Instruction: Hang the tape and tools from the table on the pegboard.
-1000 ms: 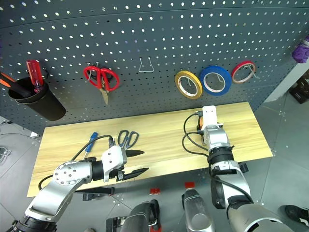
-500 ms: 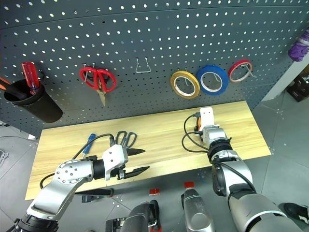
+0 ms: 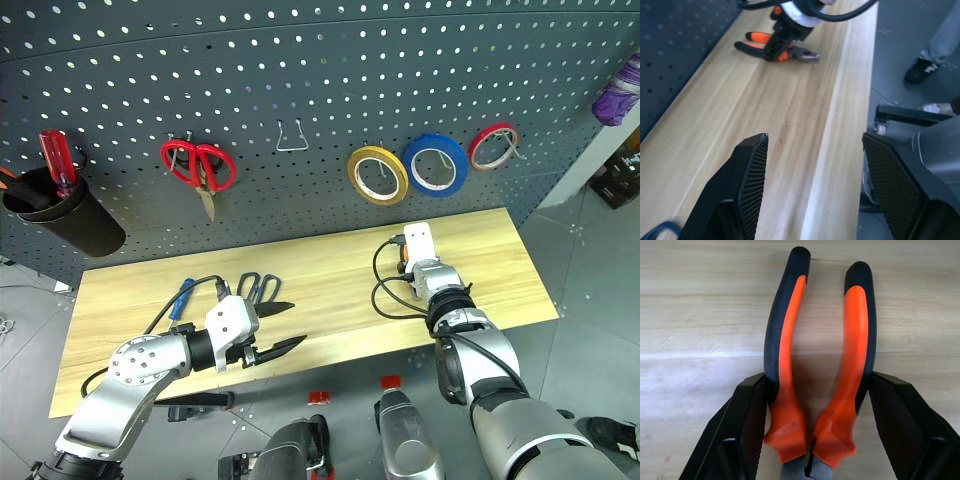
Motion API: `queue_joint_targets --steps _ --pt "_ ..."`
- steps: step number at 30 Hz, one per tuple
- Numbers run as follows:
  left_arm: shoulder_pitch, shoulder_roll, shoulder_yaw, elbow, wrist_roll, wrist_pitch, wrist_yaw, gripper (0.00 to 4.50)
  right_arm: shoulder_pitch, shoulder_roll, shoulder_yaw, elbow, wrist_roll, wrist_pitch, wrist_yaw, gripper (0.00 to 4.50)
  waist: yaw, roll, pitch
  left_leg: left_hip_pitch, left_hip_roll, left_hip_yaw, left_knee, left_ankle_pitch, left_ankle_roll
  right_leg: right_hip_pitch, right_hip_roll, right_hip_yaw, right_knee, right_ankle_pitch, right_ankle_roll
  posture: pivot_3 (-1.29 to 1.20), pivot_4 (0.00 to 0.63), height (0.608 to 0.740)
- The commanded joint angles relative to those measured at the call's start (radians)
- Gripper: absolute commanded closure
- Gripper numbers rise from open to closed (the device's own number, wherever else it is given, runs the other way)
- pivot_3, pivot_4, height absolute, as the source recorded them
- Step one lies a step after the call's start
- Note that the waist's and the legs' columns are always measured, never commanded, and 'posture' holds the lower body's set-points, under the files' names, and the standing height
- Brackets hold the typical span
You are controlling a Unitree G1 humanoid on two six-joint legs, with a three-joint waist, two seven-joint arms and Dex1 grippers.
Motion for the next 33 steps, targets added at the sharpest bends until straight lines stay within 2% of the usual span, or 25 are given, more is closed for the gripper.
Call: queue_joint_targets --steps 1,5,8,11,13,18,23,29,33 --pt "0.031 -0.008 0.076 -0.04 -0.041 -0.01 0.029 1.3 0.14 0.033 0.098 -0.441 0.053 0.095 0.161 1.71 0.003 0.0 0.0 -0.001 0.0 0.0 0.0 0.0 0.0 -0.002 0.0 0.0 0.0 0.0 0.0 -0.29 0.283 0.74" --pt "0.052 -0.051 0.153 -0.079 -0.102 0.043 0.099 1.3 0.386 0.018 0.23 -0.942 0.093 0.12 0.282 1.71 0.01 0.001 0.001 -0.009 0.001 0.0 0.001 0.0 0.0 -0.01 0.001 0.001 0.002 0.0 0.0 -0.28 0.304 0.74" --pt "0.059 -0.098 0.235 -0.117 -0.16 0.073 0.169 1.3 0.498 0.007 0.31 -1.183 0.075 0.0 0.294 1.71 0.025 0.001 0.002 -0.014 0.001 -0.001 0.004 0.0 0.0 -0.015 0.001 0.001 0.003 0.0 0.0 -0.27 0.321 0.74" --pt "0.066 -0.118 0.298 -0.156 -0.216 0.119 0.212 1.3 0.516 0.022 0.345 -1.319 0.063 -0.059 0.268 1.71 0.035 0.001 0.002 -0.014 0.001 -0.001 0.004 0.0 0.0 -0.015 0.001 0.001 0.003 0.001 0.0 -0.26 0.329 0.74" --pt "0.061 -0.123 0.326 -0.187 -0.257 0.153 0.238 1.3 0.437 0.051 0.327 -1.333 0.052 -0.114 0.229 1.71 0.041 0.001 0.003 -0.014 0.001 -0.001 0.004 0.0 0.0 -0.015 0.001 0.0 0.003 0.002 -0.001 -0.25 0.333 0.74" --pt "0.011 -0.109 0.355 -0.241 -0.345 0.227 0.264 1.3 0.155 0.112 0.251 -1.164 0.043 -0.302 0.151 1.71 0.057 0.001 0.011 -0.014 0.001 -0.001 0.005 0.001 -0.001 -0.016 0.002 0.0 0.003 0.003 -0.002 -0.23 0.347 0.74" --pt "-0.069 -0.1 0.34 -0.254 -0.382 0.283 0.292 1.3 -0.086 0.149 0.191 -0.821 0.016 -0.57 0.047 1.71 0.061 0.0 0.016 -0.014 0.001 -0.002 0.004 0.001 -0.001 -0.015 0.002 -0.002 0.002 0.003 -0.002 -0.21 0.36 0.74" --pt "-0.136 -0.132 0.274 -0.264 -0.371 0.302 0.331 1.3 -0.289 0.138 0.182 -0.431 -0.076 -0.876 -0.084 1.71 0.065 -0.004 0.033 -0.014 0.001 -0.001 0.004 0.002 -0.003 -0.016 0.001 -0.003 0.002 0.004 -0.004 -0.17 0.377 0.74" --pt "-0.182 -0.166 0.244 -0.251 -0.367 0.304 0.362 1.3 -0.361 0.111 0.191 -0.227 -0.134 -1.028 -0.149 1.71 0.068 -0.006 0.044 -0.015 0.002 0.0 0.003 0.004 -0.007 -0.017 0.001 -0.004 0.002 0.004 -0.004 -0.15 0.39 0.74"
